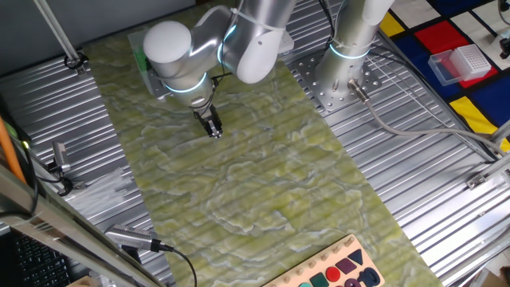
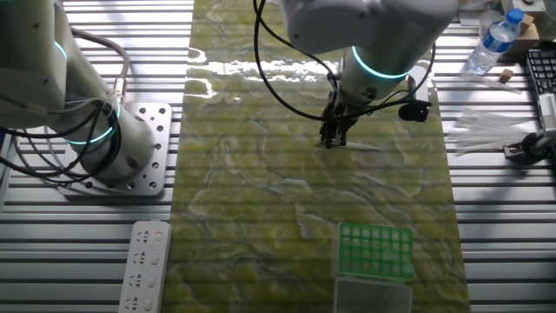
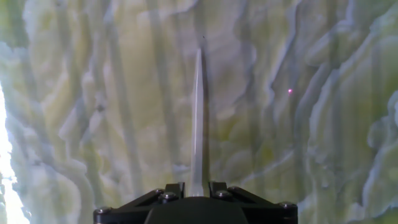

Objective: Insert a large pipette tip into the holder for large pipette tips

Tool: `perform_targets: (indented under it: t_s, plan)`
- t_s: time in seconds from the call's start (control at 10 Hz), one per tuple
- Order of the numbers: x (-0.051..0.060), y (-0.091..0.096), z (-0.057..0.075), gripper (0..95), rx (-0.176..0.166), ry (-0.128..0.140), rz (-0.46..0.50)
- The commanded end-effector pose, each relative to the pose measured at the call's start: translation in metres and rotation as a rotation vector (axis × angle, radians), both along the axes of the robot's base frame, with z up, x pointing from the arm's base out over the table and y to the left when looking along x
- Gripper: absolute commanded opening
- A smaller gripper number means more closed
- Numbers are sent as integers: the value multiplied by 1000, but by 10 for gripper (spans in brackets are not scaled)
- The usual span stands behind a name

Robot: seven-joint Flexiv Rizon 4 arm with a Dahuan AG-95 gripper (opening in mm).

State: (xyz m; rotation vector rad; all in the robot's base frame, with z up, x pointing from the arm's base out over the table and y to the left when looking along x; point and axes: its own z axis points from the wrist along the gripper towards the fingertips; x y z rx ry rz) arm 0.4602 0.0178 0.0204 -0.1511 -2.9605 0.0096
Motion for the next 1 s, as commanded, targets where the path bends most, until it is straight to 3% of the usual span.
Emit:
perform_targets:
  t_s: [0.1,0.6,0.7,1.0]
  plan:
    - [-2,0,-2,190,-1,-2,1]
    - [-5,0,-6,190,-4,-11,6]
    - [-5,0,-7,0,-3,-14,6]
    - [-6,0,-8,0,-1,-15,14]
